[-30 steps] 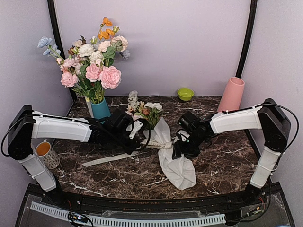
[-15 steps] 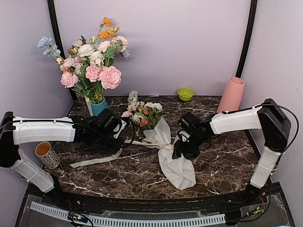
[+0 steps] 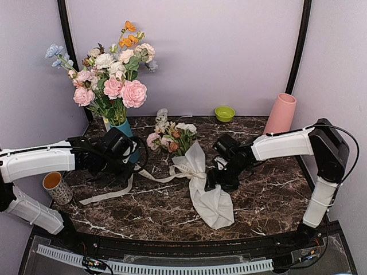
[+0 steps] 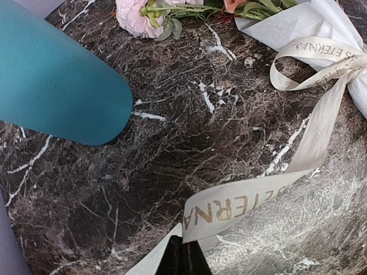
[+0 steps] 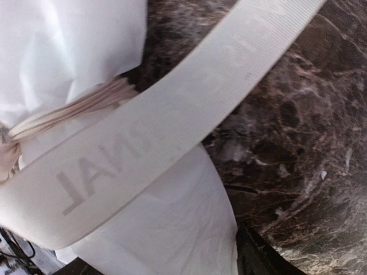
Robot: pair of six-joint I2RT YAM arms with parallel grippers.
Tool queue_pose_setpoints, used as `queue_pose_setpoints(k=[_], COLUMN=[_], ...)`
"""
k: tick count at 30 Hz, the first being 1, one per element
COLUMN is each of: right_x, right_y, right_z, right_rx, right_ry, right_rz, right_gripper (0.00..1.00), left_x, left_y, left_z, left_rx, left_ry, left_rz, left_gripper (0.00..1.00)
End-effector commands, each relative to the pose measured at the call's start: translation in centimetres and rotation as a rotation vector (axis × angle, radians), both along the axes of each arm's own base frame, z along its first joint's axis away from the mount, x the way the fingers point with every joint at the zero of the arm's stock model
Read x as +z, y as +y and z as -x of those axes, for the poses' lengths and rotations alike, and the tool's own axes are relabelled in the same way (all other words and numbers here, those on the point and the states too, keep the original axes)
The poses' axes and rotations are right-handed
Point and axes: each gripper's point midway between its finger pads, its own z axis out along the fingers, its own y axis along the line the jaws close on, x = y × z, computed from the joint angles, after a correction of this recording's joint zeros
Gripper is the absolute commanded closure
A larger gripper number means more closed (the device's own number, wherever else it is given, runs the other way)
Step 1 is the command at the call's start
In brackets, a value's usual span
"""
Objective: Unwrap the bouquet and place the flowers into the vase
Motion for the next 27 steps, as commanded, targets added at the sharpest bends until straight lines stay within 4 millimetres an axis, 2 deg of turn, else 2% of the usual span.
queue_pose_setpoints(k=[1, 2, 4, 6, 7, 10, 16, 20, 24, 27], right_x=[0.1, 0.5, 1.2, 3.2, 3.9, 4.6, 3.1, 2.6, 3.8, 4.8], right_y=[1.2, 1.5, 1.9, 3.4, 3.9, 5.2, 8.6, 11.2, 14.7, 16.6], right_z=[0.4, 0.4, 0.7, 0.5, 0.7, 1.6, 4.2, 3.7, 3.2, 3.8], right_rx=[0.070, 0.092, 0.130, 0.168, 0.188, 0.239, 0.343, 0.385, 0.464, 0.545], right_ry=[-0.005, -0.013, -0.018, -0.041, -0.042, -0.025, 0.035, 0.037, 0.017, 0.006], right_rz=[-0.023, -0.037, -0.067, -0.132, -0.165, -0.235, -0.307, -0.332, -0.425, -0.476], right_gripper=[0.26, 0.22, 0.16, 0.13, 0.12, 0.11, 0.13, 0.15, 0.14, 0.12], left_x=[1.0, 1.4, 2.3, 3.0, 3.2, 3.5, 4.1, 3.9, 3.6, 3.7], left_y=[-0.4, -0.7, -1.2, -1.6, -1.8, -2.2, -2.9, -2.9, -3.1, -2.2], left_z=[0.9, 0.8, 0.6, 0.4, 0.4, 0.5, 0.6, 1.0, 1.8, 1.7], left_rx=[-0.019, -0.019, -0.019, -0.025, -0.029, -0.039, -0.075, -0.082, -0.088, -0.033], left_ry=[0.013, 0.001, -0.022, -0.036, -0.037, -0.033, -0.044, -0.032, -0.009, -0.043], left_rz=[0.071, 0.095, 0.140, 0.172, 0.182, 0.201, 0.236, 0.247, 0.289, 0.305], left_gripper=[0.74, 0.62, 0.47, 0.36, 0.34, 0.32, 0.33, 0.35, 0.35, 0.34])
